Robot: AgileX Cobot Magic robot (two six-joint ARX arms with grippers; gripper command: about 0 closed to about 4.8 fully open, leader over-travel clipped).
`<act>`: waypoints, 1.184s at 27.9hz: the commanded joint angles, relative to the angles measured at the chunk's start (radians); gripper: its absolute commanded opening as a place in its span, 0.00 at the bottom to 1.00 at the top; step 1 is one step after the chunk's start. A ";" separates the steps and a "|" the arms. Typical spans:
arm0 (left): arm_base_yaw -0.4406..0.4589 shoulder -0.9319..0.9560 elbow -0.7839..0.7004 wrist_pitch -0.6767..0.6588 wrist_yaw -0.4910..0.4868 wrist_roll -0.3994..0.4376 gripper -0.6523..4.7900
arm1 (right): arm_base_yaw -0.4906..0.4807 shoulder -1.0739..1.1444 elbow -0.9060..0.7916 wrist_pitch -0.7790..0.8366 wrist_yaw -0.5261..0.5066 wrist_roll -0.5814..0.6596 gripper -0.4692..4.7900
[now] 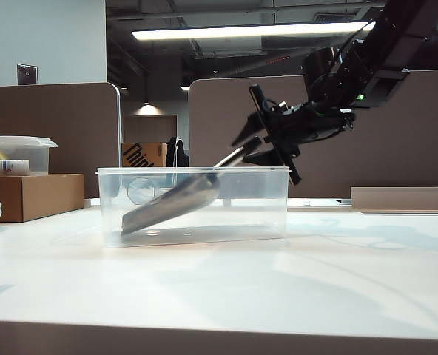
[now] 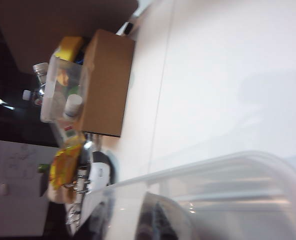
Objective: Pick up the metal ice scoop from the table and place it inside the transparent plastic box.
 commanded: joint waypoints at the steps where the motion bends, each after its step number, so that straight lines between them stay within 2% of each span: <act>1: 0.000 0.001 0.000 0.012 0.003 0.000 0.16 | 0.001 -0.004 0.002 0.008 -0.007 0.002 0.35; 3: 0.000 0.001 0.000 0.012 0.003 0.000 0.16 | 0.001 -0.005 0.002 0.011 -0.017 0.002 0.35; 5: 0.000 0.000 0.000 0.012 0.003 0.000 0.16 | 0.000 -0.005 0.002 0.012 -0.023 0.006 0.39; 8: 0.000 0.000 0.000 0.012 0.003 0.000 0.16 | 0.000 -0.007 0.002 0.011 -0.031 0.010 0.59; 10: 0.000 0.000 0.000 0.012 0.003 0.000 0.16 | -0.001 -0.012 0.002 0.010 -0.032 0.009 0.68; 19: 0.000 -0.001 0.000 0.012 0.003 0.000 0.16 | 0.000 -0.050 0.002 0.006 0.042 -0.011 0.67; 33: 0.000 -0.001 0.000 0.012 0.003 0.000 0.16 | 0.006 -0.114 0.002 -0.035 0.125 -0.187 0.67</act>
